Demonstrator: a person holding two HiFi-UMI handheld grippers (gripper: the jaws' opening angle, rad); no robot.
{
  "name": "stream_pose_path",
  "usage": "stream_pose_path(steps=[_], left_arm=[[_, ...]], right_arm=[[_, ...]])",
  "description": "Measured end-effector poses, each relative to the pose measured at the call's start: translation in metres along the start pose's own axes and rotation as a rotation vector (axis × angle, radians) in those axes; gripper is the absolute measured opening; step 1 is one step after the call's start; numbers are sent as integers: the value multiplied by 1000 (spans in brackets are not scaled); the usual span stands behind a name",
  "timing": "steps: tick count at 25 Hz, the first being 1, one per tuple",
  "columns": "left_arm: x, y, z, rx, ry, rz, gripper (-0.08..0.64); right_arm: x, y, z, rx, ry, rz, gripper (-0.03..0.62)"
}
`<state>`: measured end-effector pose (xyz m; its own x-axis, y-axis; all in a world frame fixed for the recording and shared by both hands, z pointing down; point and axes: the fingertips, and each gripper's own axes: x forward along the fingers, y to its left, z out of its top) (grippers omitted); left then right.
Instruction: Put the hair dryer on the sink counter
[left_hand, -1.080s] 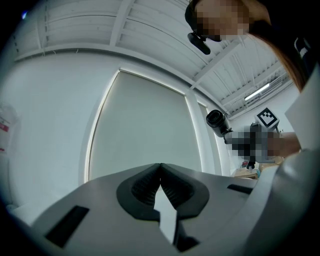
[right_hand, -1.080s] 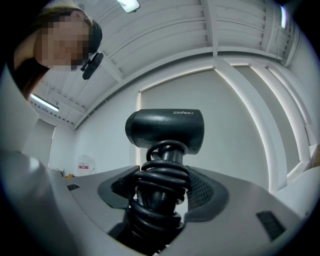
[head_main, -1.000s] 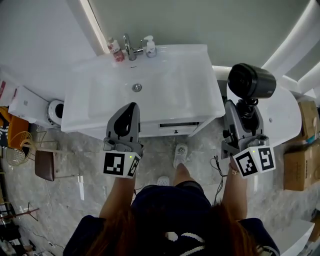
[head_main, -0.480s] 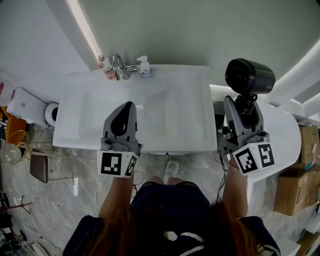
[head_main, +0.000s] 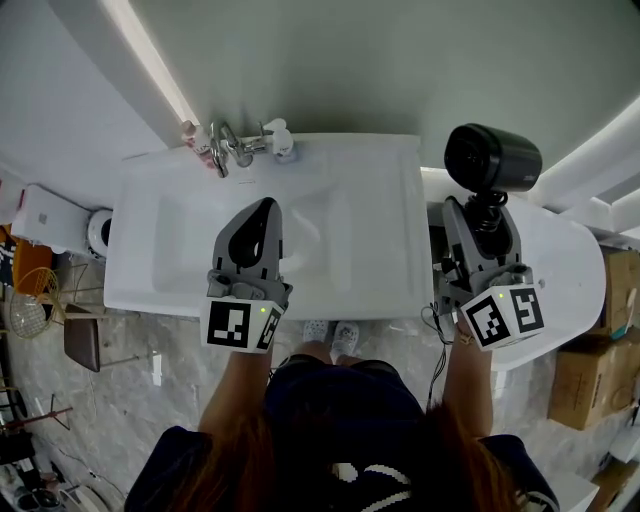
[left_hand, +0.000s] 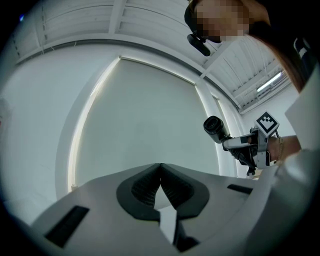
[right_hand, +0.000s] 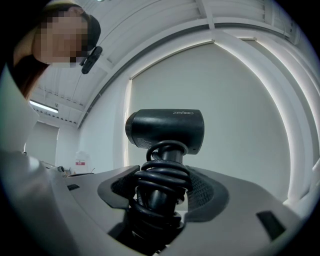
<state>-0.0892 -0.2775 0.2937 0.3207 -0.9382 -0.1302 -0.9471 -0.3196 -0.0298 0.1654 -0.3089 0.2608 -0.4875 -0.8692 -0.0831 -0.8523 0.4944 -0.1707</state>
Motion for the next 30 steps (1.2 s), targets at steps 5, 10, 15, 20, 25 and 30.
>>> stream_pose_path(steps=[5, 10, 15, 20, 25, 30], left_arm=[[29, 12, -10, -14, 18, -26, 18], [52, 19, -33, -37, 42, -46, 18], [67, 23, -57, -54, 74, -54, 18], [79, 27, -82, -65, 113, -60, 18], [86, 31, -102, -69, 161, -70, 18], [90, 32, -118, -74, 192, -80, 18]], right_arm=[[25, -13, -19, -6, 64, -28, 291], [49, -28, -66, 7, 177, -65, 291], [69, -47, -125, 34, 300, -85, 291], [86, -69, -199, 61, 449, -114, 291], [100, -90, -268, 68, 603, -138, 293], [110, -108, -330, 59, 748, -173, 293]])
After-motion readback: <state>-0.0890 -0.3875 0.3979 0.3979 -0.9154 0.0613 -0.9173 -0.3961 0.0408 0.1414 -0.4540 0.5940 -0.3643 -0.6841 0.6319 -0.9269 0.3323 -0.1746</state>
